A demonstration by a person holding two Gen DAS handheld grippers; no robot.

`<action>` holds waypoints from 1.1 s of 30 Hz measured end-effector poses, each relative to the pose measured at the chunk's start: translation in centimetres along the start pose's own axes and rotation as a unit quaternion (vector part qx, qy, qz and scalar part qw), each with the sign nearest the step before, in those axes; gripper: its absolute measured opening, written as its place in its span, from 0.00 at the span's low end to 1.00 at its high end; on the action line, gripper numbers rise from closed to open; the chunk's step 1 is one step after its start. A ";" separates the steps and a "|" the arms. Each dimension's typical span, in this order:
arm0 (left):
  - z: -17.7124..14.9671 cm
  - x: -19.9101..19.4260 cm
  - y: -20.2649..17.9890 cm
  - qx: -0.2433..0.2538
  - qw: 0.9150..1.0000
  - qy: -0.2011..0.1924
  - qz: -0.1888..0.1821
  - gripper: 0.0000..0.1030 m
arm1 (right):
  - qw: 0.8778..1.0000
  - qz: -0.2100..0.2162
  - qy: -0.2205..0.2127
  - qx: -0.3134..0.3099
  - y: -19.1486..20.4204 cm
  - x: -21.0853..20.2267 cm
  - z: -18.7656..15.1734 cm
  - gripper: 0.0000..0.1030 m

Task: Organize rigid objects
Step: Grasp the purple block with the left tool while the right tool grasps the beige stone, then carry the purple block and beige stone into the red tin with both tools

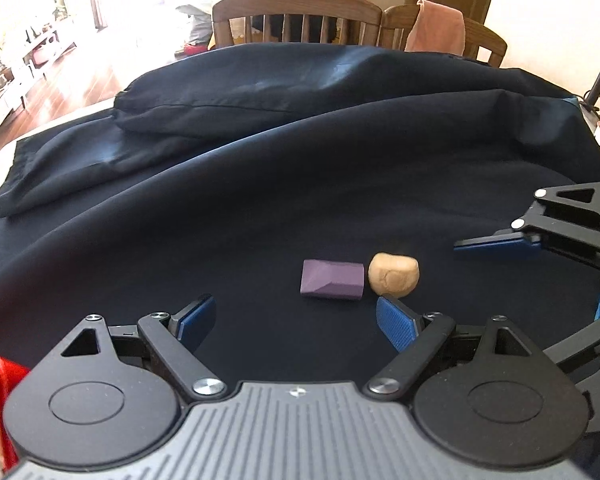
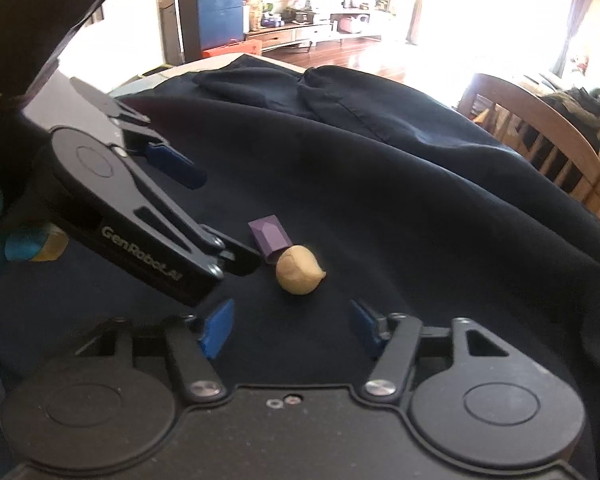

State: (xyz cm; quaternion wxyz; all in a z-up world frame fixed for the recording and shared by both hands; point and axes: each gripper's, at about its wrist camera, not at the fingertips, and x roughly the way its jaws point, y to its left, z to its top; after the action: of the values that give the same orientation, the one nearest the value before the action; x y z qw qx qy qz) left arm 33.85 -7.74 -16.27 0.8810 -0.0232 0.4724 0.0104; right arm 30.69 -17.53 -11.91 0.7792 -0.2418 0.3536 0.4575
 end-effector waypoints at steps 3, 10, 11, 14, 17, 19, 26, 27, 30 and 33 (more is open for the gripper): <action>0.3 0.5 -0.2 0.002 1.000 -0.001 -0.003 0.85 | 1.000 0.007 -0.003 -0.011 -0.3 0.6 0.2 0.52; 0.9 1.4 0.3 -0.007 1.000 -0.001 -0.006 0.85 | 0.999 0.022 -0.015 -0.021 -0.9 1.7 0.3 0.40; 1.0 1.5 0.4 -0.009 1.000 0.000 -0.008 0.85 | 0.999 0.022 -0.019 -0.024 -0.9 1.7 0.3 0.38; 0.9 1.6 0.6 -0.006 1.000 -0.001 -0.010 0.75 | 0.999 0.025 -0.019 -0.040 -0.8 1.9 0.3 0.38; 1.1 1.6 0.5 0.000 1.000 -0.006 -0.012 0.65 | 0.998 0.017 -0.022 -0.057 -0.8 2.0 0.3 0.40; 1.1 1.5 0.4 0.002 1.000 -0.008 -0.012 0.52 | 0.998 0.017 -0.026 -0.061 -1.0 2.1 0.5 0.39; 1.1 1.3 0.8 -0.002 1.000 -0.010 -0.006 0.34 | 0.998 0.013 -0.028 -0.057 -1.0 2.4 0.6 0.31; 1.1 1.2 0.8 -0.002 1.000 -0.010 -0.005 0.34 | 0.998 0.009 -0.028 -0.056 -0.9 2.4 0.6 0.29; 0.9 1.0 0.9 -0.002 1.000 -0.010 0.001 0.34 | 0.998 0.010 -0.028 -0.047 -0.9 2.1 0.5 0.27; 0.7 0.5 1.0 -0.008 1.000 -0.011 0.003 0.34 | 0.999 0.013 -0.026 -0.033 -0.9 1.9 0.5 0.26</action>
State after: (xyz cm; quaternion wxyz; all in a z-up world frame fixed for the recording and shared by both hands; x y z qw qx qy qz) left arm 34.61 -6.72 -16.33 0.8859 -0.0285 0.4627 0.0167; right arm 32.29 -16.61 -13.00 0.7737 -0.2511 0.3209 0.4852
